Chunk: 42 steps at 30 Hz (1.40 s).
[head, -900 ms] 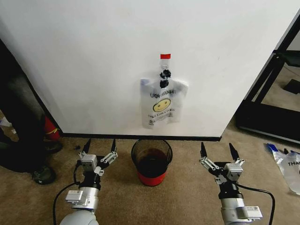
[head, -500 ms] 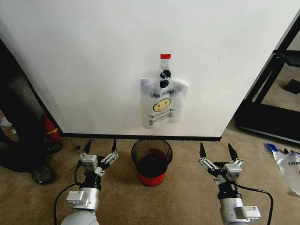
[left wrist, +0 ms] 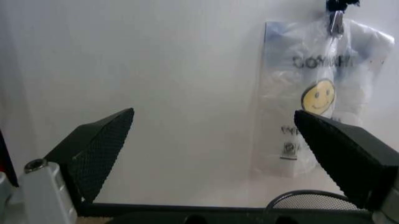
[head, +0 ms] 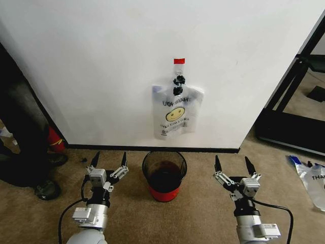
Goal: Pick up the garbage bag from the wall and place it over the trash bin.
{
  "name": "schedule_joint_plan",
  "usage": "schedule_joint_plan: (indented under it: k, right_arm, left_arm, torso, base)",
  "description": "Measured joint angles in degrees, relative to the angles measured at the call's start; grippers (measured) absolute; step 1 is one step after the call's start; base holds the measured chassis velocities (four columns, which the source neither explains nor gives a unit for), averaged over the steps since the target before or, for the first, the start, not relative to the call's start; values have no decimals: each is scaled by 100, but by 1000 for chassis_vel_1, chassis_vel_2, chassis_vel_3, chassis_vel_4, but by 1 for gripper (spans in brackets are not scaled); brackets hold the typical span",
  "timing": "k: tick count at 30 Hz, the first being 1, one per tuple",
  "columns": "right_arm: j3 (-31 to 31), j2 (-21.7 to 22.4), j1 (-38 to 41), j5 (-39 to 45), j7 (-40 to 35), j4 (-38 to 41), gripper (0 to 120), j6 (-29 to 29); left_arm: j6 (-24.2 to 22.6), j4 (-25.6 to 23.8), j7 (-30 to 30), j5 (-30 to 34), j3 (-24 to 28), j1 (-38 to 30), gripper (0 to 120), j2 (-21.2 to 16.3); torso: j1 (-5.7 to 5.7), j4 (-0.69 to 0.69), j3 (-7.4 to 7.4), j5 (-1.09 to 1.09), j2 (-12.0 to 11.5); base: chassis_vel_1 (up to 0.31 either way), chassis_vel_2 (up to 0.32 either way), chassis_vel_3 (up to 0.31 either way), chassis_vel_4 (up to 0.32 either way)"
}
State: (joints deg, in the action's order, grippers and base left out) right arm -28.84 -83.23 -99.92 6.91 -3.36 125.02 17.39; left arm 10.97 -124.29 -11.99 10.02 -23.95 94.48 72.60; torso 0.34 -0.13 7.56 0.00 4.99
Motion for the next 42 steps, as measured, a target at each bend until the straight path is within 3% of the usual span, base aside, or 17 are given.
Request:
schedule_joint_plan:
  k: [3,12,17,20,25,33,42]
  right_arm:
    - [50,90,69,307,53,-24,100,-51]
    - [317,883,768,2384,553,-446,100,-514]
    - [532,1486,1608,3883,1036,-869,100,-848]
    - [570,1571,1755,4134,1124,-938,100,-901]
    - [924,1943,2971,5603,1952,-1639,100,-1255]
    - [1720,1808,4903,6353,2282,-3295,100,-1548]
    - [1974,1395,6122,6626,3062,-4501,100,-1877]
  left_arm:
    - [5,5,1,-31,8,24,100,3]
    - [49,54,22,-63,104,54,100,-73]
    - [81,79,36,-101,136,135,100,-95]
    - [81,62,38,-106,135,146,100,-94]
    - [78,-9,48,-114,75,188,100,-112]
    - [74,23,53,-156,26,234,100,-106]
    - [74,173,81,-170,66,136,100,-183]
  torso:
    - [0,0,0,0,0]
    - [0,-2,0,0,0]
    - [0,1,1,2,0]
    - [0,1,1,1,0]
    - [0,0,1,0,0]
    - [1,1,2,0,-1]
    - [1,1,1,-1,-1]
  base:
    - [0,0,0,0]
    - [0,0,0,0]
    - [0,0,0,0]
    - [0,0,0,0]
    - [0,0,0,0]
    - [0,0,0,0]
    - [0,0,0,0]
